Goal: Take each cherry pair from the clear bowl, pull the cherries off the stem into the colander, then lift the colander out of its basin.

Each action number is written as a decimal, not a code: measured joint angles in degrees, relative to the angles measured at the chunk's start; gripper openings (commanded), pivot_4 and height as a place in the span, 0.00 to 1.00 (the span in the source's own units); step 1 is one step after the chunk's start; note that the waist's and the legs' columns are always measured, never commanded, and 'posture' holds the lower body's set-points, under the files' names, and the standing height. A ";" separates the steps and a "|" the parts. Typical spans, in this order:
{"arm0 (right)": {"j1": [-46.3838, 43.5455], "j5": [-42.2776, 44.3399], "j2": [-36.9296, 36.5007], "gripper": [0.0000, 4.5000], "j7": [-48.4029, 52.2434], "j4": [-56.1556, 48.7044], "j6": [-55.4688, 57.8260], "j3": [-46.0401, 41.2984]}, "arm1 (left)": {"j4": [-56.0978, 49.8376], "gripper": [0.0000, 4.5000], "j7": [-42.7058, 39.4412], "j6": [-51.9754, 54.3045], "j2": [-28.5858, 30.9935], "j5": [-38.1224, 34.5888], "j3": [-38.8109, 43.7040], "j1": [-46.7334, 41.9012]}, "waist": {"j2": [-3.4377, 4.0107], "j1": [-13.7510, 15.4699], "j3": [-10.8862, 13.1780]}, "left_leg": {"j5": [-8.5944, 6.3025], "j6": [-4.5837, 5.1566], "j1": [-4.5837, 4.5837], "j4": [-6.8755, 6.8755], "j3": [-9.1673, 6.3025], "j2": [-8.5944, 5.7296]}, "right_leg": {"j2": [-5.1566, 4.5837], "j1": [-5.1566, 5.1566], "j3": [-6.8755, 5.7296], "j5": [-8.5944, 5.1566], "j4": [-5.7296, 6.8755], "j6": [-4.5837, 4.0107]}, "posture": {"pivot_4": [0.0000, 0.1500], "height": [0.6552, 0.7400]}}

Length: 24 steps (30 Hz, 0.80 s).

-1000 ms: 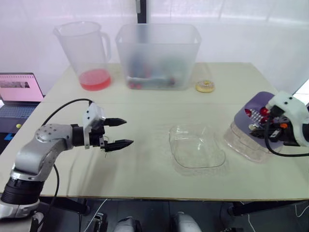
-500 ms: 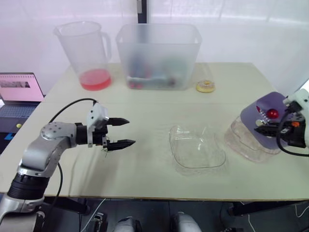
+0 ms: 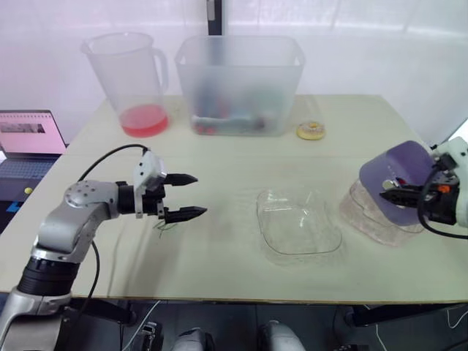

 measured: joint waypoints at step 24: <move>-29.17 -12.72 -3.82 0.05 9.50 15.13 -22.52 33.24 | -4.13 1.00 8.67 4.05 -1.11 0.62 4.08 3.94 | 0.08 -1.65 0.05 | 0.00 0.00 0.04 -0.07 0.05 0.03 | -0.07 -0.08 0.01 -0.01 0.00 0.00 | 1.00 0.62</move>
